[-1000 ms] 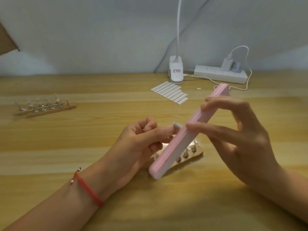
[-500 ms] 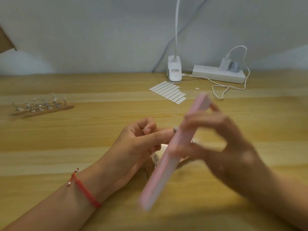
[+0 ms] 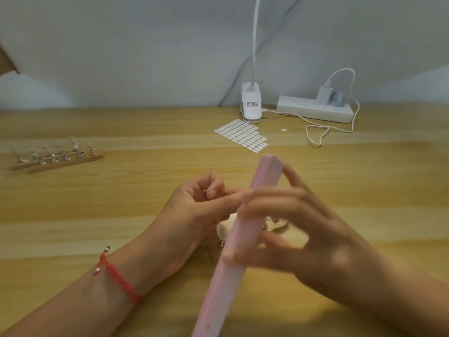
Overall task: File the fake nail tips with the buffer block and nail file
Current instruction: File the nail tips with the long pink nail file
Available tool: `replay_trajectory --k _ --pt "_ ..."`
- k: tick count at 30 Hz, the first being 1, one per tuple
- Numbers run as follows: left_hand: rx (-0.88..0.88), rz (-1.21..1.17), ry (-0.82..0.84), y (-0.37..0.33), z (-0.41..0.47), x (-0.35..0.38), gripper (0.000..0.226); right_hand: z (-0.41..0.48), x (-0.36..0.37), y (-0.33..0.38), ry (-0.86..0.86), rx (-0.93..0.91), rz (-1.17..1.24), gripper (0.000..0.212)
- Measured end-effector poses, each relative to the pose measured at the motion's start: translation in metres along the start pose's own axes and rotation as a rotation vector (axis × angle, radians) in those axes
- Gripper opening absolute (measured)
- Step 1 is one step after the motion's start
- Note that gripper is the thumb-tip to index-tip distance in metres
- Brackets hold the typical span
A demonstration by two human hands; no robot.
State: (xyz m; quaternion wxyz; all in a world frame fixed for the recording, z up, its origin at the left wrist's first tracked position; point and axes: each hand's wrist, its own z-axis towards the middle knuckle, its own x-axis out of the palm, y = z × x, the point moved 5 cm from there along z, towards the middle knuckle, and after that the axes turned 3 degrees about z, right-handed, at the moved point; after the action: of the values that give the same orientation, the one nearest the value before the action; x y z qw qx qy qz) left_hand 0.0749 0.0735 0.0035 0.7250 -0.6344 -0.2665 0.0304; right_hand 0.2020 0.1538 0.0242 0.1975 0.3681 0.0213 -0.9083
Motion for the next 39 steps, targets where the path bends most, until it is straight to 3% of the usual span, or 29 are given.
replay_trajectory --k 1,3,5,10,14,18,22,27,33,39 --pt "0.002 0.004 0.005 0.0 0.0 0.001 0.037 0.001 -0.001 0.0 0.004 -0.033 -0.015 0.031" --pt "0.0 0.022 -0.007 -0.001 0.0 0.0 0.048 0.007 -0.017 -0.022 -0.082 0.096 -0.05 0.041" --pt "-0.005 0.02 -0.005 0.0 0.0 0.0 0.042 0.007 -0.027 -0.033 -0.149 0.217 -0.056 0.044" --pt "-0.012 -0.001 0.011 0.001 0.0 0.003 0.047 0.001 -0.001 -0.001 0.005 -0.018 -0.003 0.028" --pt "-0.017 -0.005 -0.004 0.002 0.001 -0.001 0.042 0.005 -0.026 -0.034 -0.141 0.191 -0.076 0.044" --pt "-0.012 -0.006 0.011 0.001 0.001 0.002 0.044 -0.002 0.002 -0.001 0.013 -0.027 0.001 0.028" --pt "-0.043 -0.078 0.0 0.001 0.0 -0.005 0.046 0.004 -0.019 -0.035 -0.172 0.239 0.064 0.036" --pt "-0.06 -0.035 0.032 0.004 0.002 -0.003 0.048 0.001 -0.001 -0.007 -0.042 -0.021 -0.032 0.042" --pt "-0.019 -0.141 0.0 0.003 0.009 -0.019 0.046 -0.012 -0.053 -0.088 -0.331 0.4 -0.185 0.048" --pt "-0.038 -0.103 -0.01 0.005 0.008 -0.022 0.045 -0.011 -0.038 -0.079 -0.265 0.378 -0.028 0.046"
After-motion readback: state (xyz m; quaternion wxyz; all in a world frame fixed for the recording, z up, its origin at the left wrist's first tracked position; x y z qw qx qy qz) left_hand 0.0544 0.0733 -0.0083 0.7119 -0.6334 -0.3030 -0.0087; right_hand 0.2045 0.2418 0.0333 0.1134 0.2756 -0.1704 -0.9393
